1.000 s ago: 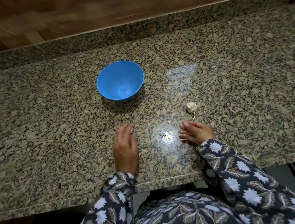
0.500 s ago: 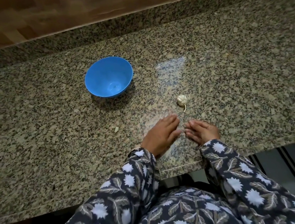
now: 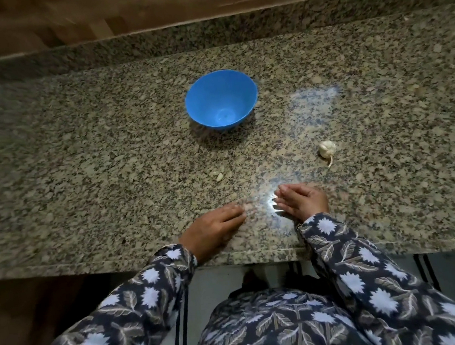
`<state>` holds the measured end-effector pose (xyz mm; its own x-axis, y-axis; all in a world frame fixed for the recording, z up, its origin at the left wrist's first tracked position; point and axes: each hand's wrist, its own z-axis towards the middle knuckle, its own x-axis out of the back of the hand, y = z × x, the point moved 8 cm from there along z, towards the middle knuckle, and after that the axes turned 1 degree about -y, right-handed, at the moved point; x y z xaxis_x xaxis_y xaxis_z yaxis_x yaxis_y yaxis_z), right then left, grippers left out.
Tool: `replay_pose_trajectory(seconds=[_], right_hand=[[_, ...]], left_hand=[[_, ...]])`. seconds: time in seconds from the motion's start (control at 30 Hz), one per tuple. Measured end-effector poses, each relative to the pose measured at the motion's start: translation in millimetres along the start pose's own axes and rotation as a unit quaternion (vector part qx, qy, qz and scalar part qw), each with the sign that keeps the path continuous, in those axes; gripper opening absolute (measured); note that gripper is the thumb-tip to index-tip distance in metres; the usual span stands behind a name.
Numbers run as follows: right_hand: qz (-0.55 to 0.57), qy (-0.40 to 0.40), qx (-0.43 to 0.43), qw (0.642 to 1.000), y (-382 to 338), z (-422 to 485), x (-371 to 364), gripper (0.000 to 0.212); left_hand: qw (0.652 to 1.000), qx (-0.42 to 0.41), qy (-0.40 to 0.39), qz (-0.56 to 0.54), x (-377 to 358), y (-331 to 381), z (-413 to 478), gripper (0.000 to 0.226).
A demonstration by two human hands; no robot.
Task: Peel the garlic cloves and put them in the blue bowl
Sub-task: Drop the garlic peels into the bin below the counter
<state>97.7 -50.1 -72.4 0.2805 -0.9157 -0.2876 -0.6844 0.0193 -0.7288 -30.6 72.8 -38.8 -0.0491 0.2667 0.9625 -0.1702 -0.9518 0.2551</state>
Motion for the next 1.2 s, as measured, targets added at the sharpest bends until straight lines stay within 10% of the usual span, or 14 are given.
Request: replay_pose_trajectory(seconds=[0.2,0.43,0.47,0.53,0.63,0.77,0.9,1.2], right_hand=[[-0.033,-0.044,-0.027,0.998,12.4,-4.3,-22.6,0.012],[-0.079,-0.097,-0.037,0.991,19.9,-19.5,-38.6,0.009],[-0.098,-0.114,-0.041,0.988,22.1,-22.2,-45.4,0.008],[-0.142,-0.16,-0.043,0.976,30.5,-30.5,-67.7,0.008],[-0.192,-0.249,-0.056,0.948,50.0,-53.8,-115.9,0.008],[-0.252,-0.345,-0.089,0.9,99.3,-98.8,-190.6,0.014],[-0.325,-0.436,-0.116,0.831,178.7,-151.8,-259.3,0.009],[-0.39,-0.412,-0.207,0.797,353.6,-225.0,-339.2,0.026]], left_hand=[[0.997,0.051,0.046,0.031,8.9,5.9,-5.5,0.04],[0.934,0.357,0.002,0.003,7.1,3.7,-5.9,0.016],[0.884,0.452,0.031,-0.117,9.3,-3.3,-19.9,0.016],[0.672,0.574,0.145,-0.445,6.9,-10.1,-56.3,0.015],[0.348,0.522,0.347,-0.697,22.0,-5.0,-111.2,0.02],[0.119,0.439,0.53,-0.715,34.9,1.0,-219.1,0.031],[0.006,0.387,0.629,-0.674,24.5,15.6,-317.8,0.025],[-0.042,0.414,0.67,-0.614,-4.6,22.0,-492.1,0.013]])
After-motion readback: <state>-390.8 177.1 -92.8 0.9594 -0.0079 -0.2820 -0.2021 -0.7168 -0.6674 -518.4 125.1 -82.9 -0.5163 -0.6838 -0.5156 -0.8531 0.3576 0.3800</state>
